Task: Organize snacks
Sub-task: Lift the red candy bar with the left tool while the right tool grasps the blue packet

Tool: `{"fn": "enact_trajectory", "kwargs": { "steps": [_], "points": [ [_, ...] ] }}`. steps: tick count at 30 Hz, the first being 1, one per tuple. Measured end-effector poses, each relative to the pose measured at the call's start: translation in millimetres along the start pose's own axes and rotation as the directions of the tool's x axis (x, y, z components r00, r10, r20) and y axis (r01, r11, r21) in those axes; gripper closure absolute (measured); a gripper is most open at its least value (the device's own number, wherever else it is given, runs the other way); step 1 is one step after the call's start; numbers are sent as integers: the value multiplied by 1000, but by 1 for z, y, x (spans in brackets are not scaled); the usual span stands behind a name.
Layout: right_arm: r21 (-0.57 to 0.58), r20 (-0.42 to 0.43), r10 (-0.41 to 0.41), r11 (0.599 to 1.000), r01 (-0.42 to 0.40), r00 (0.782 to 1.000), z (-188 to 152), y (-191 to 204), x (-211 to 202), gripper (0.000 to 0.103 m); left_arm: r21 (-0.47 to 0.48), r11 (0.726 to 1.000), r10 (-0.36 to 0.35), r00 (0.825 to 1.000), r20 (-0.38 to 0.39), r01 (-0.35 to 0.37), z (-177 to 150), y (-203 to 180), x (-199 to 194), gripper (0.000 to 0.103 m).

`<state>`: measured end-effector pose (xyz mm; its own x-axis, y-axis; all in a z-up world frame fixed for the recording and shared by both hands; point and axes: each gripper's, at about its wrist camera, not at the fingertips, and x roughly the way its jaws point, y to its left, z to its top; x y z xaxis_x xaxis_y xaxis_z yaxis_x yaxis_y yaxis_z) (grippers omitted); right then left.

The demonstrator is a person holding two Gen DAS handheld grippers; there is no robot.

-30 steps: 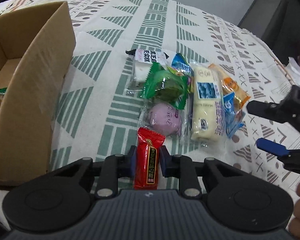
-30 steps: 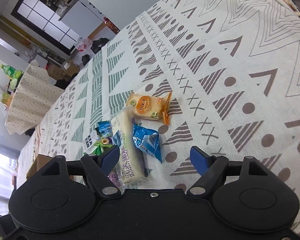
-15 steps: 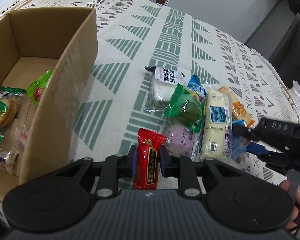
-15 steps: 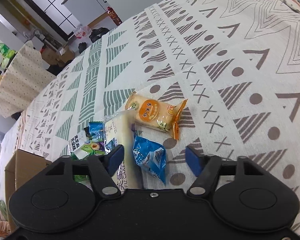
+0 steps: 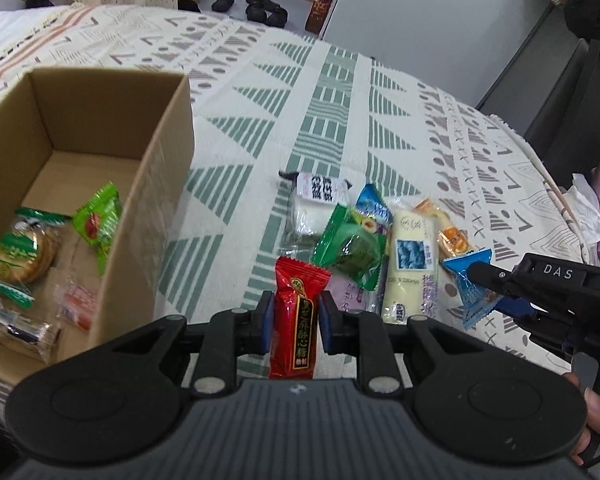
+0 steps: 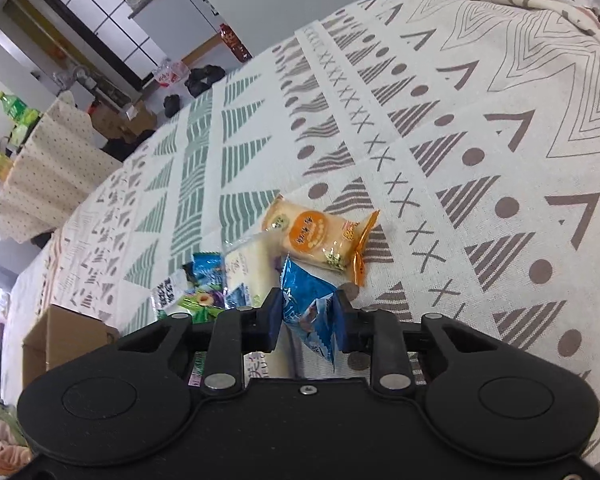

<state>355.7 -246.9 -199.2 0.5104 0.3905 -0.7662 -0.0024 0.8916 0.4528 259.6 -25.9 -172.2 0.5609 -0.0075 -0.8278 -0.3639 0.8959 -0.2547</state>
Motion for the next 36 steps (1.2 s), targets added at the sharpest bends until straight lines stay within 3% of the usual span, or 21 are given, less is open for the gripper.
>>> {"fn": "enact_trajectory", "kwargs": {
  "steps": [16, 29, 36],
  "points": [
    [-5, 97, 117, 993, -117, 988, -4, 19, -48, 78, 23, 999, 45, 992, 120, -48, 3, -6, -68, 81],
    [-32, 144, 222, 975, -220, 964, -17, 43, -79, 78, -16, 994, 110, 972, 209, -109, 7, 16, -118, 81],
    [-112, 160, 285, 956, -269, 945, -28, 68, -93, 78, -58, 989, 145, 959, 244, -135, 12, 34, -137, 81]
  ]
}}
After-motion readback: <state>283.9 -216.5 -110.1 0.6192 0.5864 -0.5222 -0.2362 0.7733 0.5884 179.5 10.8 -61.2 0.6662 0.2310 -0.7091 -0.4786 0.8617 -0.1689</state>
